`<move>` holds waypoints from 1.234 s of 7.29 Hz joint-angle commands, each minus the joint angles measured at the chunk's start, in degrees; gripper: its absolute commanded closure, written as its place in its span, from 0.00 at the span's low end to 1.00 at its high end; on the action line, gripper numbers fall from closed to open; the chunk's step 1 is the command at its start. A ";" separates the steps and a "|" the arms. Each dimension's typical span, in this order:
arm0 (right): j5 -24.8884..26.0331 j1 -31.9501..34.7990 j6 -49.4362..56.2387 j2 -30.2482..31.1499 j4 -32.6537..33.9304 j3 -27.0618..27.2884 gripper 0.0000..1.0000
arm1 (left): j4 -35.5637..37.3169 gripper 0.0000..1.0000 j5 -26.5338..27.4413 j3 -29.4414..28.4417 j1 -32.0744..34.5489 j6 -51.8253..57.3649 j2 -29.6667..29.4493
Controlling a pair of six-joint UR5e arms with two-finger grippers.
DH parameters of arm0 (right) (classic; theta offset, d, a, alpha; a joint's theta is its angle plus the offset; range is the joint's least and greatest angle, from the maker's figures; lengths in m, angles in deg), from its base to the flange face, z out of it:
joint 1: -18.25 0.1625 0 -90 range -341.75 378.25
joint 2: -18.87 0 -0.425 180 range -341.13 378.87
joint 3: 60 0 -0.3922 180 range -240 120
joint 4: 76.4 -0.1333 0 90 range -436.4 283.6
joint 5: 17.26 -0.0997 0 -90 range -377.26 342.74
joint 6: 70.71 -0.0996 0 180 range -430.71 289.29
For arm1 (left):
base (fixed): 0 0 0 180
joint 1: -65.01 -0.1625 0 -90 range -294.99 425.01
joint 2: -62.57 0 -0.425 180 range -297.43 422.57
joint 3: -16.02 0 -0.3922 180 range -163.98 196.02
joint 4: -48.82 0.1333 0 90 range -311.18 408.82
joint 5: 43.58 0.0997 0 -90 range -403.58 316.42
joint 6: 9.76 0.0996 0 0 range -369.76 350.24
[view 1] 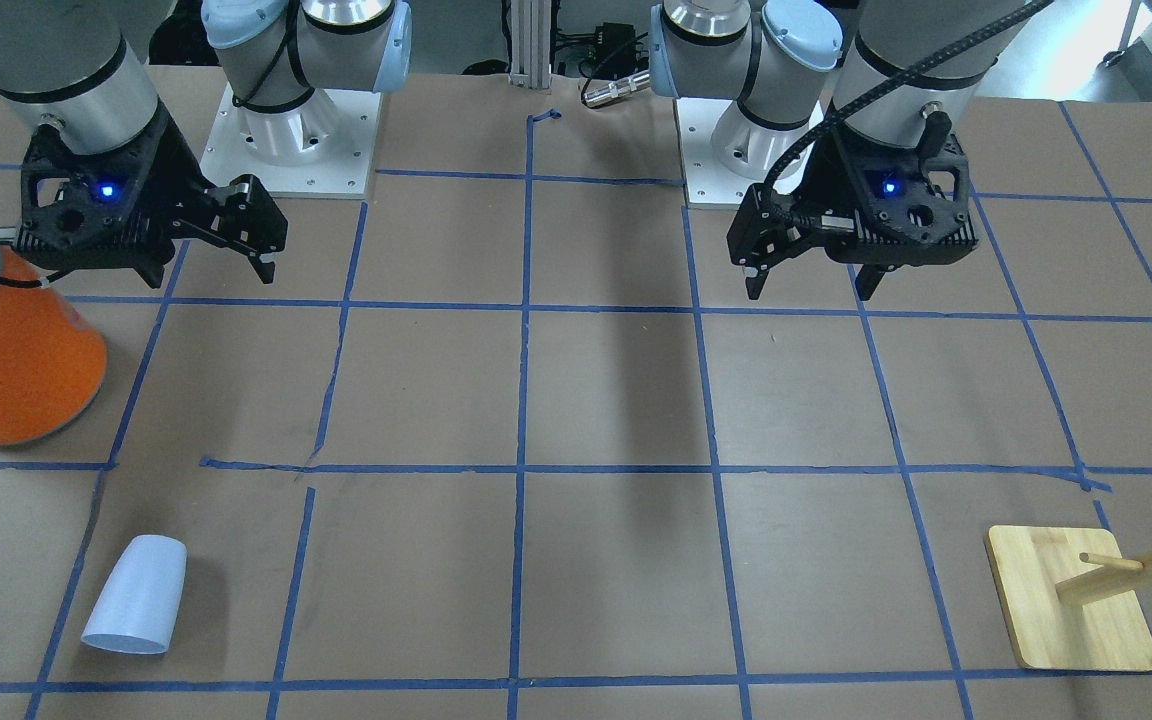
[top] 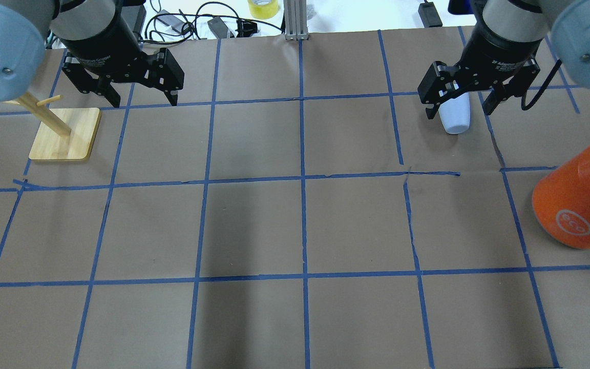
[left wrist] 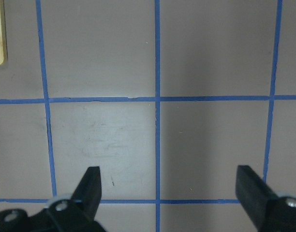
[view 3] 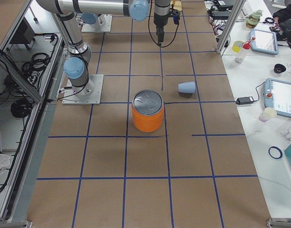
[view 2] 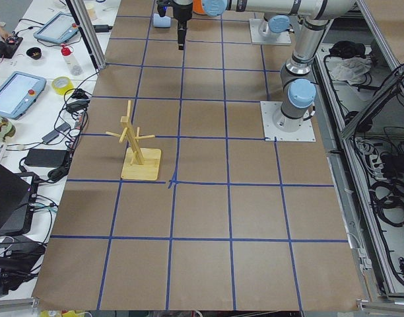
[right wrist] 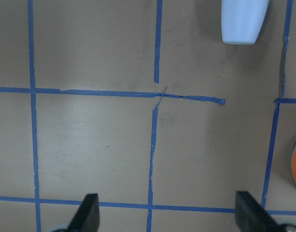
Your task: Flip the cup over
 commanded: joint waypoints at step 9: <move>0.27 -0.08 -0.08 -0.35 1.22 0.44 0.00 | 0.00 0.00 -0.09 -0.07 0.00 -0.09 0.00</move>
